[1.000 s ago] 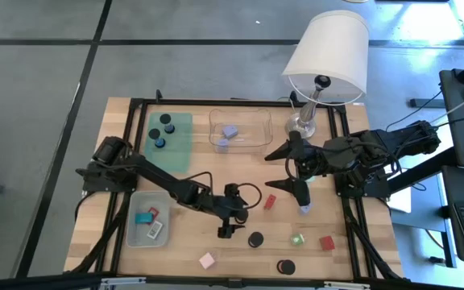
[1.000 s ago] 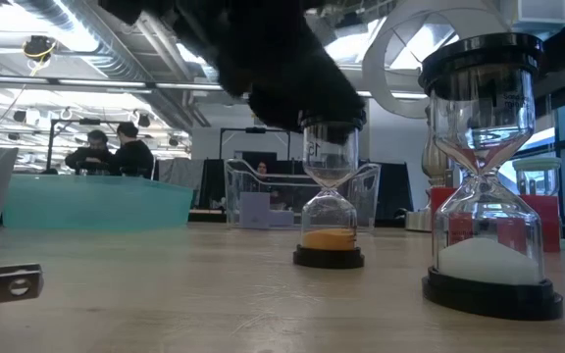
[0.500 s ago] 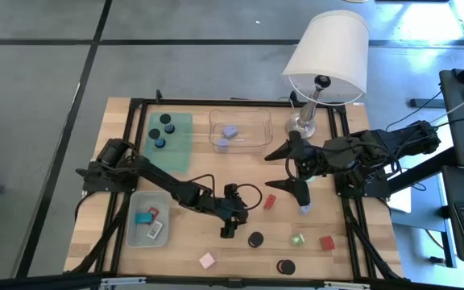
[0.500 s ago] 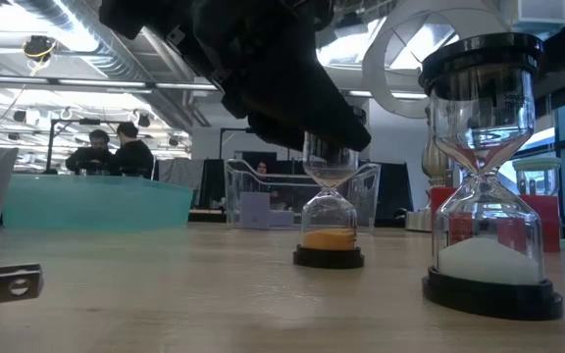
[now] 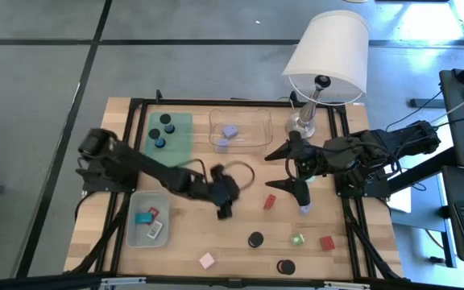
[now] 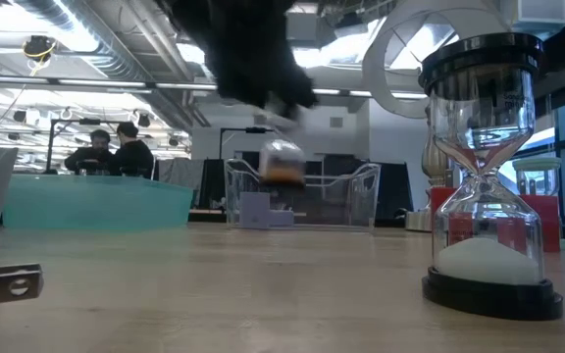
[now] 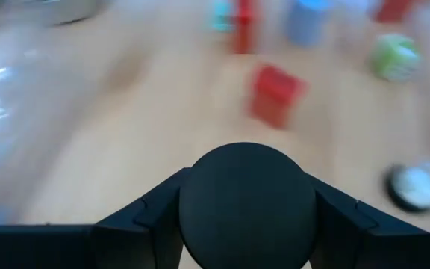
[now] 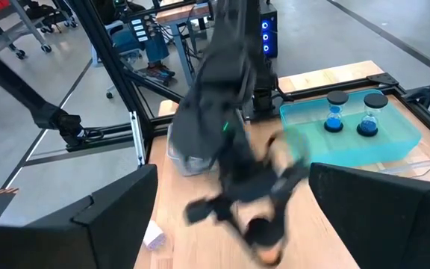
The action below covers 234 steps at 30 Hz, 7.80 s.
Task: Pick & Place Office items
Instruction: Put the orange hourglass into the green bin, then put the top left red charger adapter into the transparent bin
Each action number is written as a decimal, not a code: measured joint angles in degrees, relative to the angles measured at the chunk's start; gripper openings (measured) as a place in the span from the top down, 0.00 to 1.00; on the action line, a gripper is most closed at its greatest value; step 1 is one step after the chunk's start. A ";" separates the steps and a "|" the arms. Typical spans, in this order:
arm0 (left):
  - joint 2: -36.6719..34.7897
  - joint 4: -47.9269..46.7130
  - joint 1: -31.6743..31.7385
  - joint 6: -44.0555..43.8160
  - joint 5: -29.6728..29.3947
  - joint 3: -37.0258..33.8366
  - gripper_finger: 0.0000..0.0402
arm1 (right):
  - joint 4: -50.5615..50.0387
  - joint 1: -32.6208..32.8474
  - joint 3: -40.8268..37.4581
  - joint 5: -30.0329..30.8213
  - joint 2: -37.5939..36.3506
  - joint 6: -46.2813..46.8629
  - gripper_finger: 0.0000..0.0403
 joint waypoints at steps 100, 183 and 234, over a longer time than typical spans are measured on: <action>-26.88 -54.49 2.77 -49.59 -26.72 2.12 0.49 | -26.31 -6.87 0.02 -17.07 16.10 -39.26 0.13; -22.01 -51.62 -5.23 -67.61 -36.08 2.12 0.51 | 24.02 -23.71 -17.28 2.72 16.53 -11.39 0.68; -20.48 -51.93 19.12 -34.44 -27.91 2.12 0.51 | 10.14 -42.97 -17.20 -0.63 31.23 17.64 0.68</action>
